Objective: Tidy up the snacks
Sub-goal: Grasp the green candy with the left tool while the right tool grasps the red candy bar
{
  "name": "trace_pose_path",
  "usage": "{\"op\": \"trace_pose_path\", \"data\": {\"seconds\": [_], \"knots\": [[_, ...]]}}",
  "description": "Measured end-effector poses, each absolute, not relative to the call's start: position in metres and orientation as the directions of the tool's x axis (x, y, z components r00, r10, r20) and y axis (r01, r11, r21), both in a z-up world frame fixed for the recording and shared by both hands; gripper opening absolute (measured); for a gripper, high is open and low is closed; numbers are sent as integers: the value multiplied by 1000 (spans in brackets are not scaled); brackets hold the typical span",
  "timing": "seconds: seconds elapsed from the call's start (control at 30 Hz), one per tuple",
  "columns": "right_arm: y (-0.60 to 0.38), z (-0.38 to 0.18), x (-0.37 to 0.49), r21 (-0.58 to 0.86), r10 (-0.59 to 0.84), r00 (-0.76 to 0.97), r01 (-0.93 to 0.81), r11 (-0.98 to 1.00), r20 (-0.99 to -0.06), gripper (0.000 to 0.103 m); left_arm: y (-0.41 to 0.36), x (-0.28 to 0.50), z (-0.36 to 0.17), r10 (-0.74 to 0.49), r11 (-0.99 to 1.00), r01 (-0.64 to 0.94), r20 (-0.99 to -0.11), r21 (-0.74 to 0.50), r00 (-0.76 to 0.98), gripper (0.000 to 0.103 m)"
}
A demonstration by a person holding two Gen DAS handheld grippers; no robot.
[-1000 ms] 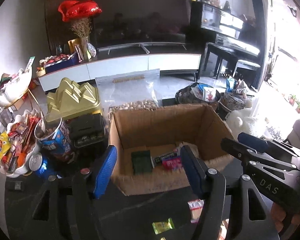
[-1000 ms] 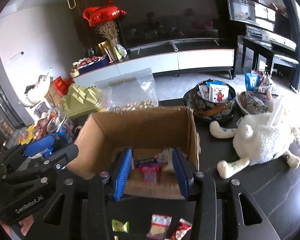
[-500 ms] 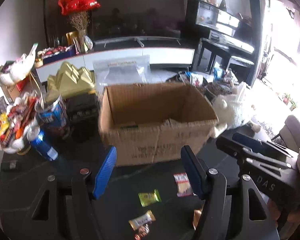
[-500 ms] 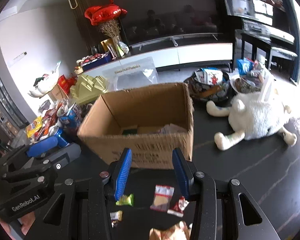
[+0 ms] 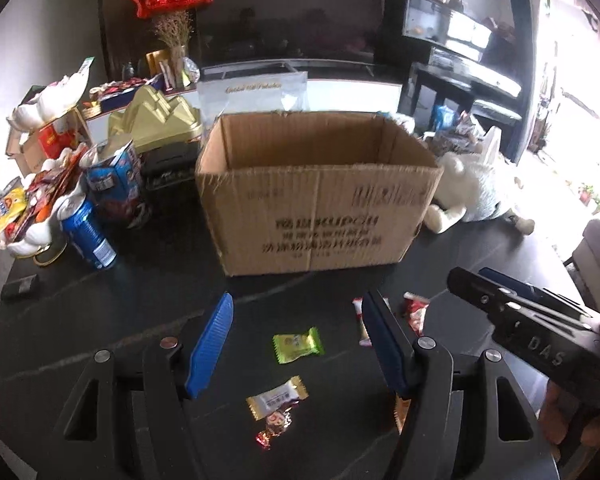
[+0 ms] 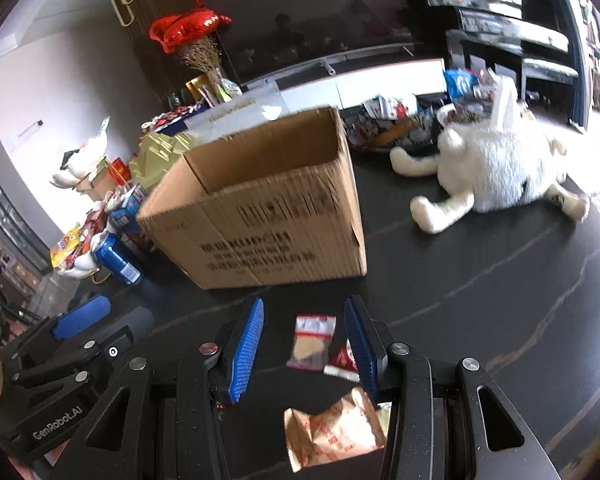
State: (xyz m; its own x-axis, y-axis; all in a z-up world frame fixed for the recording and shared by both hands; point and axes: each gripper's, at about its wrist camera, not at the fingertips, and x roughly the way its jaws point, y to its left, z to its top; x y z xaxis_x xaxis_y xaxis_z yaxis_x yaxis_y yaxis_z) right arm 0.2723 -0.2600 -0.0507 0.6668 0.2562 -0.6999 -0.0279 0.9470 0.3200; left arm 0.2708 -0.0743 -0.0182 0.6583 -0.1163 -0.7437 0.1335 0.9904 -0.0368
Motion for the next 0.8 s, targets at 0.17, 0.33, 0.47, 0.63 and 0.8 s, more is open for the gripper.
{"op": "trace_pose_path", "data": {"seconds": [0.17,0.33,0.47,0.63,0.8], "knots": [[-258,-71,271,332,262,658,-19,943,-706,44,-73,270,-42,-126,990,127,-769,-59,627,66],[-256,-95,280,334,269,618,-12,943,-739,44,-73,275,-67,-125,991,117,-798,-69,589,66],[-253,-112,286,319,257,586,2,948,-769,44,-71,282,-88,-129,991,108,-827,-83,548,66],[-254,-128,289,321,249,567,28,947,-785,44,-72,291,-106,-131,991,103,-845,-90,518,66],[-252,-136,293,329,263,551,22,944,-792,44,-75,299,-119,-128,991,102,-857,-89,498,66]]}}
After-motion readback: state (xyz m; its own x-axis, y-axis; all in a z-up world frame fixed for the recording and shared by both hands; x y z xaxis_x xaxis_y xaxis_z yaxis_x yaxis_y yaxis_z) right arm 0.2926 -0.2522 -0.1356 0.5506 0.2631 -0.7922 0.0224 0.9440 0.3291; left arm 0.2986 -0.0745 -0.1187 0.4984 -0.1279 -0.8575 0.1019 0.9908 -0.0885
